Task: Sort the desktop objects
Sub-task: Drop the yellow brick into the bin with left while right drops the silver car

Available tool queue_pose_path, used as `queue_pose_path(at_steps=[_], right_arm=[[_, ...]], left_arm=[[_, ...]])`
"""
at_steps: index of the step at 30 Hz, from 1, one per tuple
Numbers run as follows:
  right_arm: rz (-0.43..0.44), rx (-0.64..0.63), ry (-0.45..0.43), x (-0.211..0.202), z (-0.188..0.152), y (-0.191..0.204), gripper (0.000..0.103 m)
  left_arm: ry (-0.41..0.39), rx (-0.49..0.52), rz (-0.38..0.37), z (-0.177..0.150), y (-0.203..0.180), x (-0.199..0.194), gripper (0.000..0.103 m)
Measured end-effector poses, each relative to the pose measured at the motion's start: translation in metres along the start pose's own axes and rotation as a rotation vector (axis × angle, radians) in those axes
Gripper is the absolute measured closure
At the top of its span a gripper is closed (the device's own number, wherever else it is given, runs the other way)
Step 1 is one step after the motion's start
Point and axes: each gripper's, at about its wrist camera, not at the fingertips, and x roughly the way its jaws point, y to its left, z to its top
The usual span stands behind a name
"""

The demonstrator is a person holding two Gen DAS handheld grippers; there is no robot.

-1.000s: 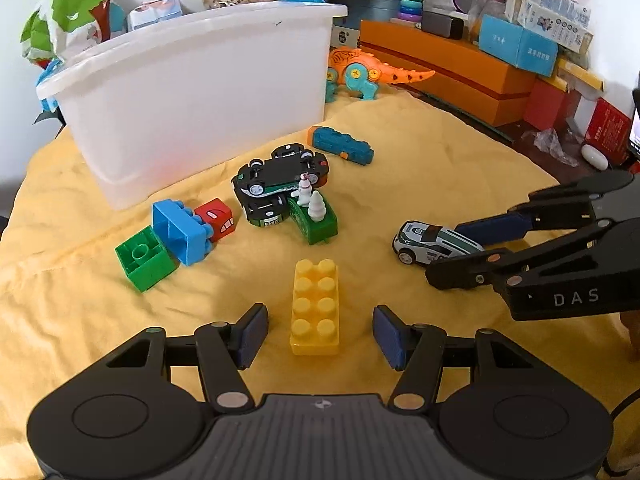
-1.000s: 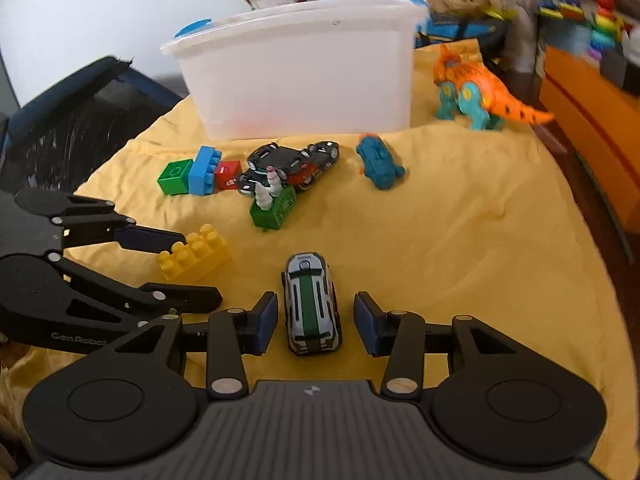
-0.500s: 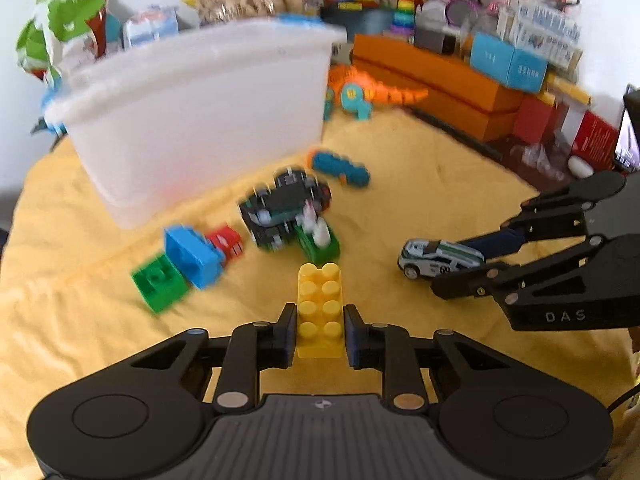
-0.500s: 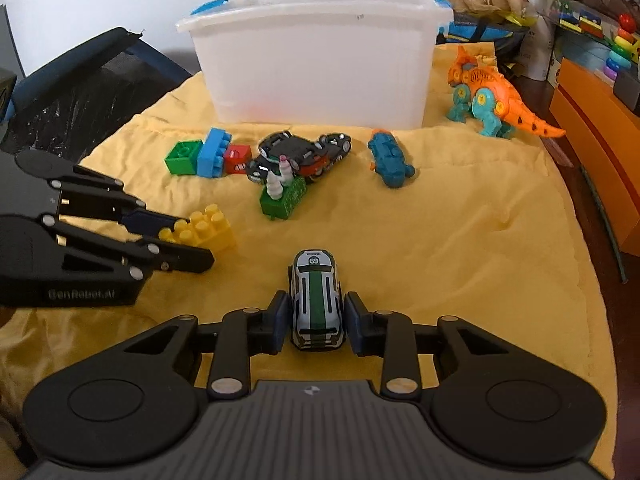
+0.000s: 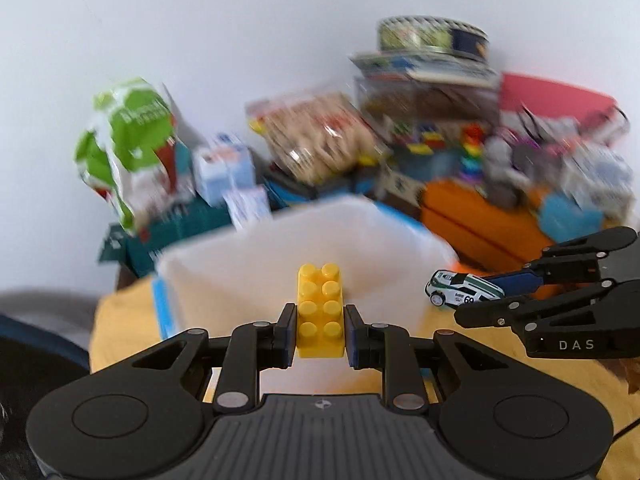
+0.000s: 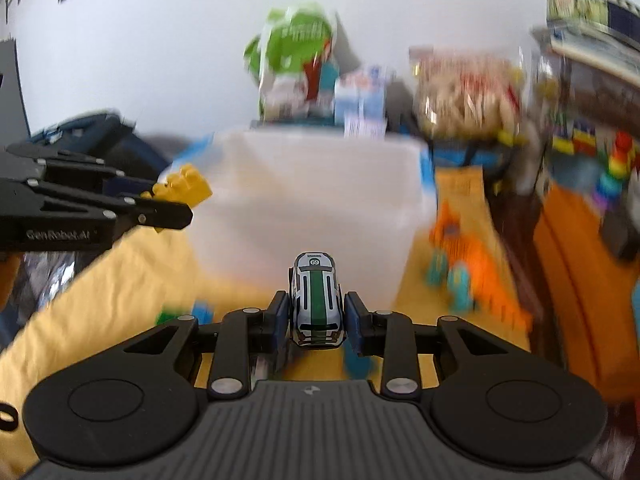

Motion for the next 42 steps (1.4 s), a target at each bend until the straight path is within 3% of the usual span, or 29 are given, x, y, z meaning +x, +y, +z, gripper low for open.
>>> queue_pose_path(at_steps=[5, 8, 17, 21, 26, 31, 35, 39, 42], right_arm=[[-0.009, 0.012, -0.074, 0.030, 0.053, -0.006, 0.070], [-0.016, 0.019, -0.071, 0.054, 0.073, -0.007, 0.069], [-0.028, 0.065, 0.068, 0.119, 0.059, -0.011, 0.069], [-0.047, 0.064, 0.066, 0.117, 0.056, -0.011, 0.067], [-0.047, 0.085, 0.027, 0.091, 0.060, -0.011, 0.065], [-0.043, 0.083, -0.023, 0.048, 0.054, -0.006, 0.055], [-0.038, 0.095, -0.008, 0.022, 0.034, 0.000, 0.050], [-0.021, 0.136, 0.080, 0.014, -0.002, 0.003, 0.046], [0.000, 0.173, 0.191, 0.019, -0.031, 0.007, 0.028]], left_arm=[[-0.033, 0.001, 0.052, 0.030, 0.020, 0.033, 0.076], [0.021, -0.022, 0.089, 0.036, 0.030, 0.059, 0.076], [0.182, -0.068, 0.093, 0.008, 0.043, 0.112, 0.073], [0.146, -0.075, 0.093, 0.005, 0.043, 0.095, 0.056], [0.069, -0.098, 0.069, 0.009, 0.036, 0.052, 0.055], [0.033, -0.046, 0.053, -0.007, 0.016, 0.005, 0.039], [0.109, -0.035, 0.025, -0.039, 0.001, -0.008, 0.039], [0.233, -0.063, -0.007, -0.077, -0.012, -0.007, 0.039], [0.296, -0.060, -0.021, -0.099, -0.023, -0.009, 0.039]])
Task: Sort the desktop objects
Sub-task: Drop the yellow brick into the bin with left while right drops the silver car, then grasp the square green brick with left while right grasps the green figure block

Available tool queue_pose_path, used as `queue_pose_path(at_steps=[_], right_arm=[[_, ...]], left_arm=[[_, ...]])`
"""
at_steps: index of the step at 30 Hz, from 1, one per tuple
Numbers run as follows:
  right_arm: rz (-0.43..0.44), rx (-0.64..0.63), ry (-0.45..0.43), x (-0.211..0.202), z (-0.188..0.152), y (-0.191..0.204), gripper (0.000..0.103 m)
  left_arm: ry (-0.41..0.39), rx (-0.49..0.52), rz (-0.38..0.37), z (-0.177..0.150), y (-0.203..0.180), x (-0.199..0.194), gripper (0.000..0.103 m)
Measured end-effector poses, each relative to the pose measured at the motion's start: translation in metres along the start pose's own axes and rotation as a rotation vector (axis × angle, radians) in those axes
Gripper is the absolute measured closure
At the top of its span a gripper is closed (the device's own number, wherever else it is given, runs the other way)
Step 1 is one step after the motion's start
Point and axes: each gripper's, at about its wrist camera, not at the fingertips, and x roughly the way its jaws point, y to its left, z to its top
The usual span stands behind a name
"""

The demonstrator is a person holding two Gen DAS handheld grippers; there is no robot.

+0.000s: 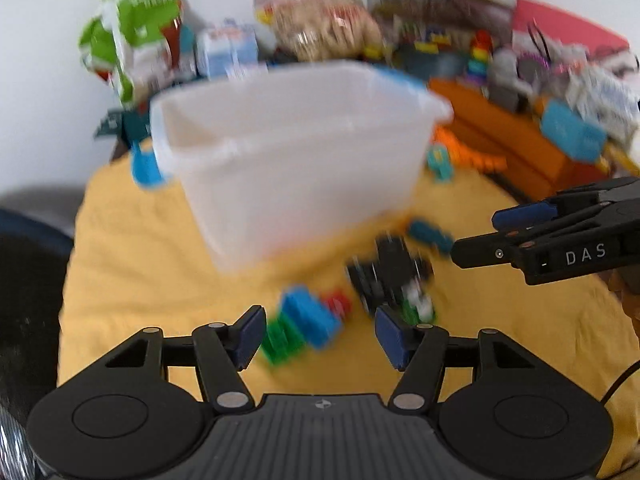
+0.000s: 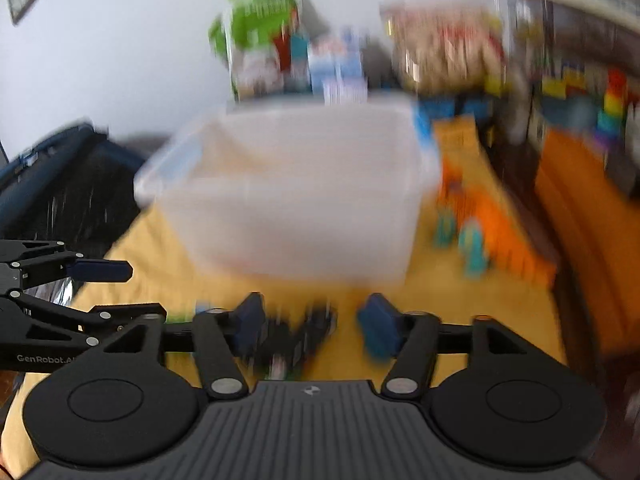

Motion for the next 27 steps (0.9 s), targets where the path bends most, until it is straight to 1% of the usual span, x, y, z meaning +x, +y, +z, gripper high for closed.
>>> queue_pose_path(at_steps=[1, 2, 4, 5, 6, 9, 10, 14, 16, 17, 18, 19, 21, 22, 23, 27], right_arm=[[0.002, 0.014, 0.020, 0.002, -0.008, 0.000, 0.026], [-0.007, 0.025, 0.024, 0.002, -0.015, 0.001, 0.021], [-0.057, 0.023, 0.004, -0.002, -0.024, 0.006, 0.012], [-0.079, 0.004, -0.009, -0.005, -0.025, 0.010, 0.003], [-0.090, -0.022, -0.024, -0.009, -0.025, 0.014, 0.000], [-0.083, -0.054, -0.116, -0.021, -0.030, 0.020, 0.000], [-0.067, -0.060, -0.126, -0.021, -0.033, 0.020, 0.000], [-0.050, -0.095, -0.089, -0.014, -0.038, 0.026, 0.005], [-0.033, -0.121, -0.056, -0.009, -0.040, 0.029, 0.012], [-0.030, -0.134, -0.031, -0.004, -0.040, 0.030, 0.021], [-0.030, -0.144, -0.005, 0.003, -0.041, 0.032, 0.032], [-0.029, -0.150, 0.017, 0.010, -0.043, 0.032, 0.039], [-0.019, -0.150, 0.062, 0.025, -0.047, 0.032, 0.068], [-0.008, -0.148, 0.073, 0.031, -0.048, 0.032, 0.072], [0.002, -0.150, 0.074, 0.035, -0.049, 0.033, 0.072], [-0.016, -0.166, 0.080, 0.048, -0.050, 0.039, 0.070]], left_arm=[[0.008, 0.005, 0.001, -0.005, -0.002, 0.000, 0.039], [0.014, 0.009, 0.002, -0.010, -0.004, 0.000, 0.039], [0.025, 0.004, 0.003, -0.016, -0.005, -0.001, 0.039], [0.031, -0.004, 0.005, -0.018, -0.005, -0.001, 0.039], [0.033, -0.011, 0.010, -0.020, -0.004, -0.002, 0.039], [0.021, -0.030, 0.043, -0.023, -0.004, -0.005, 0.039], [0.018, -0.032, 0.052, -0.023, -0.004, -0.005, 0.039], [0.008, -0.012, 0.061, -0.023, -0.004, -0.005, 0.039], [-0.002, 0.004, 0.058, -0.023, -0.007, -0.006, 0.039], [-0.006, 0.008, 0.056, -0.024, -0.007, -0.006, 0.039], [-0.004, 0.010, 0.053, -0.024, -0.008, -0.005, 0.039], [0.001, 0.011, 0.049, -0.025, -0.008, -0.005, 0.039], [0.010, 0.010, 0.044, -0.025, -0.008, -0.003, 0.039], [0.010, 0.010, 0.043, -0.026, -0.008, -0.003, 0.039], [0.009, 0.011, 0.044, -0.026, -0.008, -0.002, 0.039], [0.017, 0.003, 0.048, -0.024, -0.006, 0.002, 0.039]])
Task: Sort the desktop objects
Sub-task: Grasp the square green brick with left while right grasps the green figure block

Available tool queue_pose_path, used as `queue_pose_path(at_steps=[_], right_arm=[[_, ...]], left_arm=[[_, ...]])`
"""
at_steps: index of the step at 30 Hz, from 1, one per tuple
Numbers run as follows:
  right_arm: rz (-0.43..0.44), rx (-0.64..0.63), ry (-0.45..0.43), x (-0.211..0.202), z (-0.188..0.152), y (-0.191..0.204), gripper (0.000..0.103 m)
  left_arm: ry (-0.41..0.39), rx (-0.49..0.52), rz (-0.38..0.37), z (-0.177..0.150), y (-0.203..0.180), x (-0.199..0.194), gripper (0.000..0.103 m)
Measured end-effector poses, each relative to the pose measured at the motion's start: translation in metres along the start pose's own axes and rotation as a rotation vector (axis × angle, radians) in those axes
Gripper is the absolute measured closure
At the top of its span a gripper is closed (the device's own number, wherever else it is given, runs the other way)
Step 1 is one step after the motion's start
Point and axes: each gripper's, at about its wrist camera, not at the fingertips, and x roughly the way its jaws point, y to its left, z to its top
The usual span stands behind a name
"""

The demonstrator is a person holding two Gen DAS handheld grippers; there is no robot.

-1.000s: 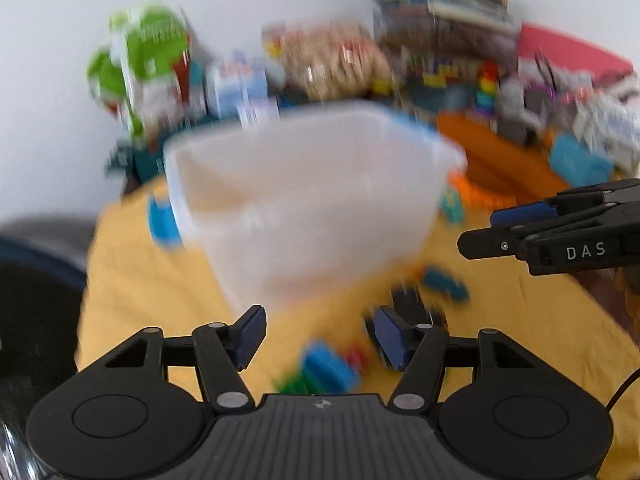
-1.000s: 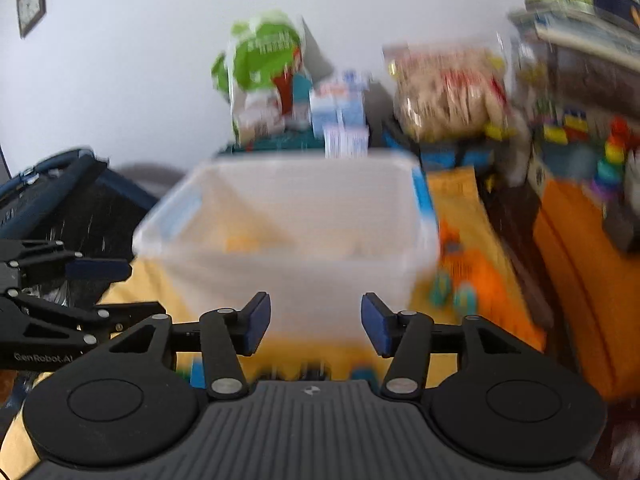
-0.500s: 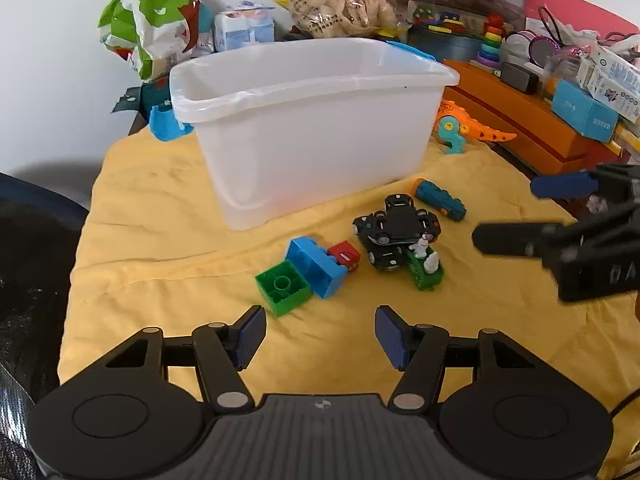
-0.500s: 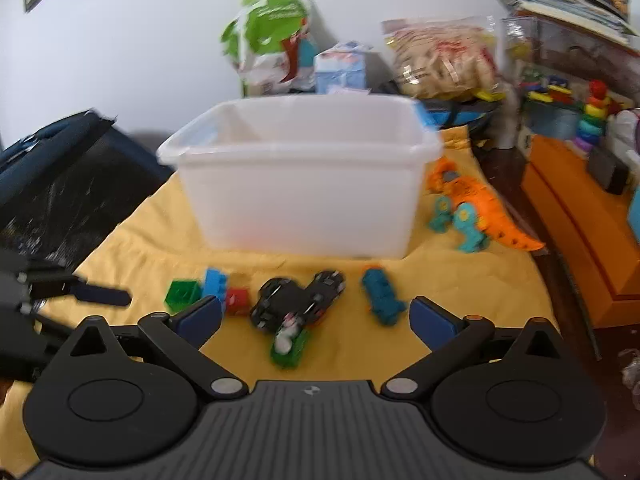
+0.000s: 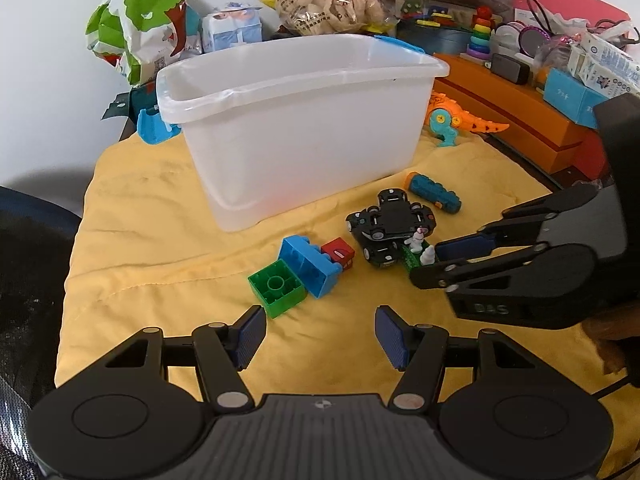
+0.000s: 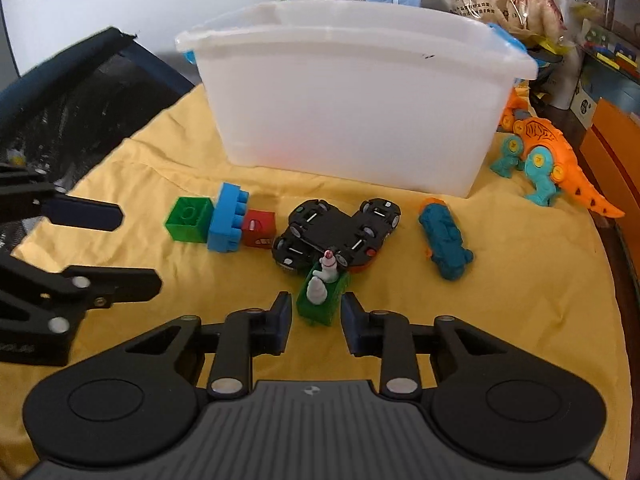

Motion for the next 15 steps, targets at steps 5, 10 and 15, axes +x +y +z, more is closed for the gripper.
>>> queue_pose_path(at_steps=[5, 10, 15], right_arm=[[-0.014, -0.016, 0.028, 0.015, 0.003, -0.004, 0.077], [-0.011, -0.013, 0.053, -0.009, -0.010, -0.017, 0.079], [-0.013, 0.055, 0.068, -0.035, -0.032, -0.034, 0.079]], left_arm=[[-0.004, 0.008, 0.008, 0.005, 0.003, 0.005, 0.039], [0.002, 0.017, 0.030, 0.009, 0.013, 0.020, 0.039], [0.009, 0.011, 0.043, 0.011, 0.028, 0.042, 0.040]])
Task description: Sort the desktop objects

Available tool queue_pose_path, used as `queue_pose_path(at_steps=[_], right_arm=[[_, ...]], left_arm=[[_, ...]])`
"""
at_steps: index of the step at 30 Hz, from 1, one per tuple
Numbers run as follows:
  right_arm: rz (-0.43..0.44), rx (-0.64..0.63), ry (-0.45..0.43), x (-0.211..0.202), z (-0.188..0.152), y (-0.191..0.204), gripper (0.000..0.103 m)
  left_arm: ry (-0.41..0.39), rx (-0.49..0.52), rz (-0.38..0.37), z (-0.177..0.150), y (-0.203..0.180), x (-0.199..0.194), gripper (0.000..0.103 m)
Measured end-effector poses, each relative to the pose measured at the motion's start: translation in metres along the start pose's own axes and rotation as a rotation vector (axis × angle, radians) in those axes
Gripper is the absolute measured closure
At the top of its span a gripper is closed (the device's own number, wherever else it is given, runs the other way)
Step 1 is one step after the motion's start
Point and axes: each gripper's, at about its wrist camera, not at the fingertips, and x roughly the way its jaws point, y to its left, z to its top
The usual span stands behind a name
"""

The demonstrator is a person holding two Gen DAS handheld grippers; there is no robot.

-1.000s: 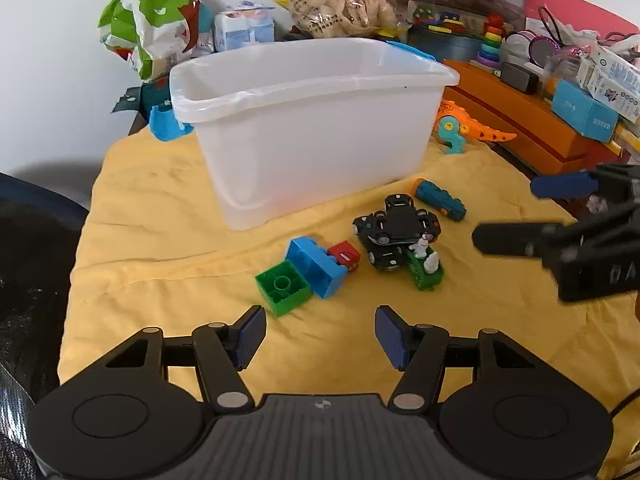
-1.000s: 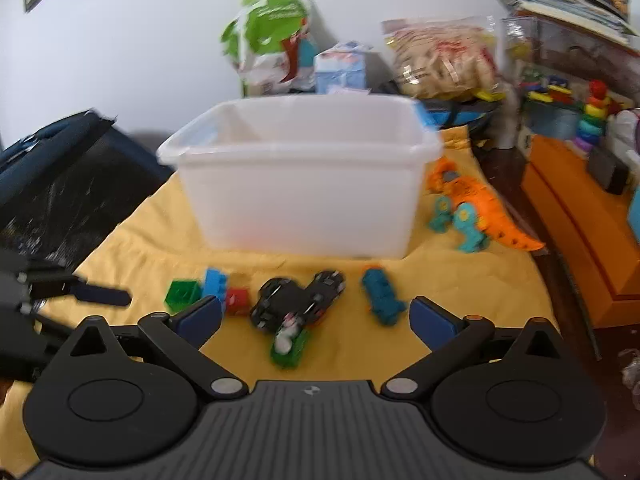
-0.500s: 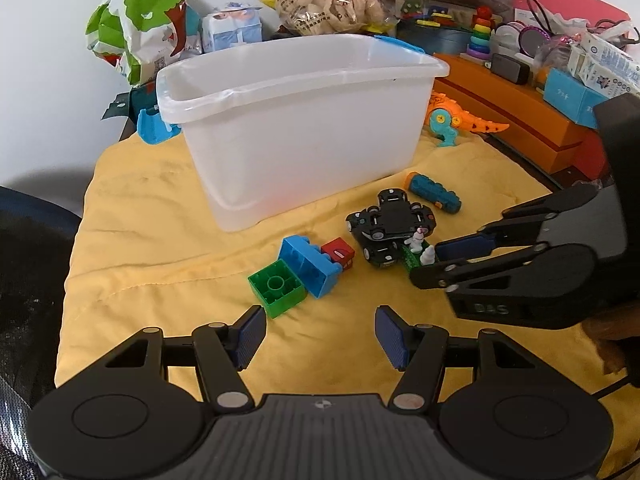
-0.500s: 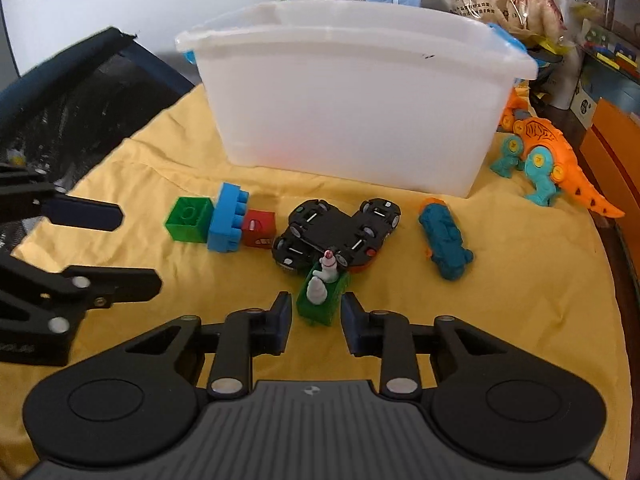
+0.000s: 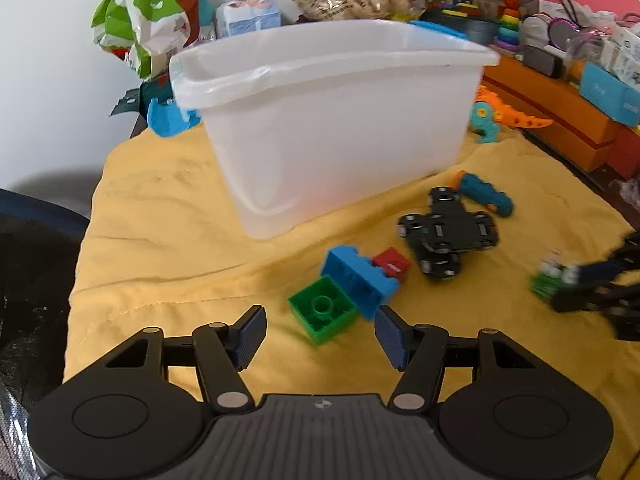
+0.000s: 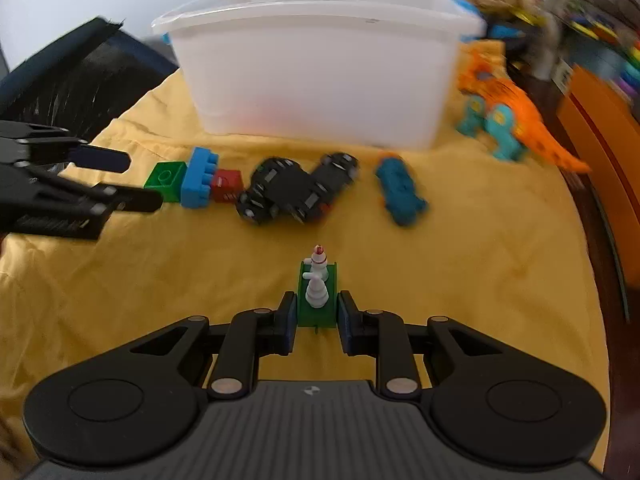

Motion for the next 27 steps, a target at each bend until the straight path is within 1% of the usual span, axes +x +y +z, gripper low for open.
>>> queue_pose_path(at_steps=[1, 2, 3, 4, 9, 14, 17, 22, 24, 27], right_arm=[[-0.007, 0.016, 0.003, -0.002, -0.003, -0.003, 0.079], [-0.011, 0.033, 0.004, -0.004, -0.006, -0.006, 0.079], [-0.012, 0.049, 0.005, -0.004, -0.007, -0.008, 0.079], [-0.013, 0.063, 0.007, -0.004, -0.008, -0.010, 0.079], [-0.019, 0.058, 0.000, -0.002, -0.008, -0.005, 0.079], [-0.029, 0.058, -0.003, 0.002, -0.011, -0.002, 0.079], [-0.025, 0.074, -0.004, 0.003, -0.013, -0.003, 0.078], [-0.021, 0.094, -0.008, 0.005, -0.013, -0.004, 0.075], [-0.027, 0.068, -0.005, 0.005, -0.011, -0.001, 0.079], [-0.019, 0.046, -0.005, 0.004, -0.009, 0.004, 0.079]], left_arm=[[0.002, -0.004, -0.002, 0.001, 0.002, 0.005, 0.045], [0.004, -0.005, -0.007, 0.001, 0.004, 0.009, 0.047], [0.012, -0.005, -0.016, 0.002, 0.005, 0.015, 0.056], [0.022, -0.005, -0.031, 0.003, 0.005, 0.019, 0.058], [0.022, 0.016, -0.096, 0.002, -0.005, 0.014, 0.058], [0.041, 0.046, -0.156, -0.018, -0.019, -0.003, 0.058], [0.052, 0.042, -0.186, -0.028, -0.025, -0.014, 0.058], [0.039, 0.039, -0.185, -0.037, -0.029, -0.019, 0.058], [0.036, 0.035, -0.181, -0.037, -0.030, -0.019, 0.058], [0.028, 0.031, -0.191, -0.034, -0.031, -0.022, 0.058]])
